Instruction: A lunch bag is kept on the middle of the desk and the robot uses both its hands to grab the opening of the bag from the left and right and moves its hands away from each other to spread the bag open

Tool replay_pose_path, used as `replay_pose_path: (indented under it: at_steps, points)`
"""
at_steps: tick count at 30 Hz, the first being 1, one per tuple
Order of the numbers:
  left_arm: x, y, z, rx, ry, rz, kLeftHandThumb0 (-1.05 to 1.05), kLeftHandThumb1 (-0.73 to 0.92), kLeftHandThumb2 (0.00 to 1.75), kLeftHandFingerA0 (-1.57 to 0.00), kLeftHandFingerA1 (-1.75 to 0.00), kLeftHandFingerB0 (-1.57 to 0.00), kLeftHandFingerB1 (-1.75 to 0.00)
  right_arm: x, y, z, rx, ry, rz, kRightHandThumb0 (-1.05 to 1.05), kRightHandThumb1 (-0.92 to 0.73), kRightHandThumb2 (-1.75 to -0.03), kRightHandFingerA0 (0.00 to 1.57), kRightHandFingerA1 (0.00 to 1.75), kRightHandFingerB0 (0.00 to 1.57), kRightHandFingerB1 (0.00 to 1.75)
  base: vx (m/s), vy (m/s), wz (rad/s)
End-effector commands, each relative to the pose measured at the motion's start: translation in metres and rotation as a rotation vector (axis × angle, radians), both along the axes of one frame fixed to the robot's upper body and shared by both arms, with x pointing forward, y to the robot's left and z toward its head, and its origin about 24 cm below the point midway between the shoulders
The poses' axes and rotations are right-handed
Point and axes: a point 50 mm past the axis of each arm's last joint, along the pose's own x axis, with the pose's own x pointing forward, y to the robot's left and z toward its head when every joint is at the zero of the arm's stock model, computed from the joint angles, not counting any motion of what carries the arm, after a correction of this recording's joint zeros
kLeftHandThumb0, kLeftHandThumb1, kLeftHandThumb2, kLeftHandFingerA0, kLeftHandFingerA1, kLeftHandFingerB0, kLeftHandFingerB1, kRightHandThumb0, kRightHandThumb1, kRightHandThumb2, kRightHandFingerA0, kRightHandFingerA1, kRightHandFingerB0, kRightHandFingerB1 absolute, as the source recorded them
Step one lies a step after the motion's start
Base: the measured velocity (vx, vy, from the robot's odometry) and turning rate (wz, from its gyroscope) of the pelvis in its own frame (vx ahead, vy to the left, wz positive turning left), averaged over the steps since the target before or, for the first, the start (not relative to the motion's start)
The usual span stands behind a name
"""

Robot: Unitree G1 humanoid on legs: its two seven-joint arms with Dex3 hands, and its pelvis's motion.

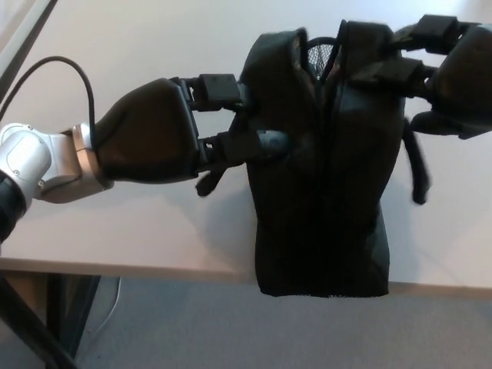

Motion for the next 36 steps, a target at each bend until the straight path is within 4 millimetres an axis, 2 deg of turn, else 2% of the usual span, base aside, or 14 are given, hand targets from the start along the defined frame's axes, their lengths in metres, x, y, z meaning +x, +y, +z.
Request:
replay_pose_path:
  at_steps: [1,4,7,8,11,15,16,19,22,23,24,25,28,36]
  points:
    - [-0.002,0.0,-0.01,0.016,0.027,-0.003,-0.29,0.54,0.56,-0.97,-1.29,-1.05,-0.59,-0.003,0.004,-0.016,0.014,0.001,0.036,-0.3,-0.66,-0.59,0.85,1.12,0.78,0.85,0.0,0.0,0.0]
    - [-0.002,0.001,-0.012,0.013,0.026,0.002,-0.26,0.53,0.6,-0.93,-1.41,-1.04,-0.66,-0.002,0.006,-0.018,0.026,-0.002,0.044,-0.31,-0.65,-0.59,0.88,1.05,0.8,0.81,0.0,0.0,0.0]
    - [-0.002,0.003,-0.016,0.012,0.047,0.023,-0.24,0.54,0.61,-0.93,-1.38,-1.03,-0.67,-0.002,0.008,-0.021,0.026,0.017,0.045,-0.32,-0.65,-0.58,0.91,0.97,0.79,0.86,0.0,0.0,0.0]
    - [-0.003,0.004,-0.018,0.004,0.051,0.024,-0.23,0.52,0.62,-0.92,-1.41,-1.02,-0.72,-0.002,0.008,-0.022,0.03,0.016,0.049,-0.32,-0.62,-0.6,0.94,0.88,0.86,0.69,0.0,0.0,0.0]
    - [-0.004,0.006,-0.024,-0.01,0.062,0.035,-0.23,0.56,0.63,-0.9,-1.41,-0.98,-0.76,-0.003,0.009,-0.026,0.034,0.019,0.056,-0.32,-0.61,-0.59,0.89,1.04,0.85,0.75,0.0,0.0,0.0]
    - [-0.006,0.008,-0.029,-0.038,0.099,0.064,-0.23,0.57,0.64,-0.89,-1.39,-0.96,-0.78,-0.004,0.011,-0.029,0.062,0.002,0.072,-0.31,-0.6,-0.58,0.92,1.02,0.86,0.72,0.0,0.0,0.0]
    - [-0.007,0.009,-0.033,-0.075,0.125,0.072,-0.2,0.58,0.64,-0.9,-1.37,-0.96,-0.86,-0.004,0.011,-0.031,0.075,0.009,0.064,-0.32,-0.63,-0.58,0.86,1.12,0.83,0.78,0.0,0.0,0.0]
    - [-0.011,0.011,-0.042,-0.136,0.161,0.092,-0.18,0.59,0.64,-0.87,-1.36,-0.92,-0.89,-0.006,0.011,-0.036,0.129,0.009,0.062,-0.31,-0.6,-0.58,0.93,1.04,0.89,0.7,0.0,0.0,0.0]
    - [-0.015,0.014,-0.051,-0.179,0.185,0.114,-0.13,0.54,0.69,-0.9,-1.31,-0.9,-1.01,-0.008,0.01,-0.042,0.178,0.009,0.051,-0.33,-0.58,-0.59,0.9,1.14,0.83,0.82,0.0,0.0,0.0]
    - [-0.018,0.018,-0.058,-0.213,0.216,0.136,-0.11,0.47,0.83,-0.91,-1.29,-0.84,-1.15,-0.01,0.009,-0.049,0.221,0.02,0.038,-0.32,-0.6,-0.58,0.84,1.29,0.78,1.07,0.0,0.0,0.0]
    - [-0.022,0.022,-0.065,-0.242,0.238,0.169,-0.11,0.44,0.89,-0.92,-1.25,-0.86,-1.12,-0.011,0.007,-0.055,0.231,0.026,0.019,-0.35,-0.51,-0.89,0.91,1.17,0.75,1.02,0.0,0.0,0.0]
    - [-0.023,0.025,-0.068,-0.26,0.251,0.185,-0.08,0.41,0.92,-0.91,-1.3,-0.84,-1.16,-0.012,0.006,-0.058,0.245,0.03,0.013,-0.32,-0.61,-0.6,0.82,1.38,0.73,1.19,0.0,0.0,0.0]
    - [-0.029,0.031,-0.075,-0.332,0.292,0.235,-0.06,0.42,0.96,-0.92,-1.31,-0.9,-1.09,-0.015,0.002,-0.067,0.273,0.049,-0.01,-0.33,-0.61,-0.6,0.81,1.37,0.73,1.18,0.0,0.0,0.0]
    - [-0.039,0.05,-0.085,-0.46,0.347,0.329,-0.06,0.48,0.92,-0.87,-1.4,-0.89,-1.11,-0.021,-0.009,-0.088,0.291,0.116,-0.088,-0.33,-0.61,-0.6,0.78,1.37,0.7,1.16,0.0,0.0,0.0]
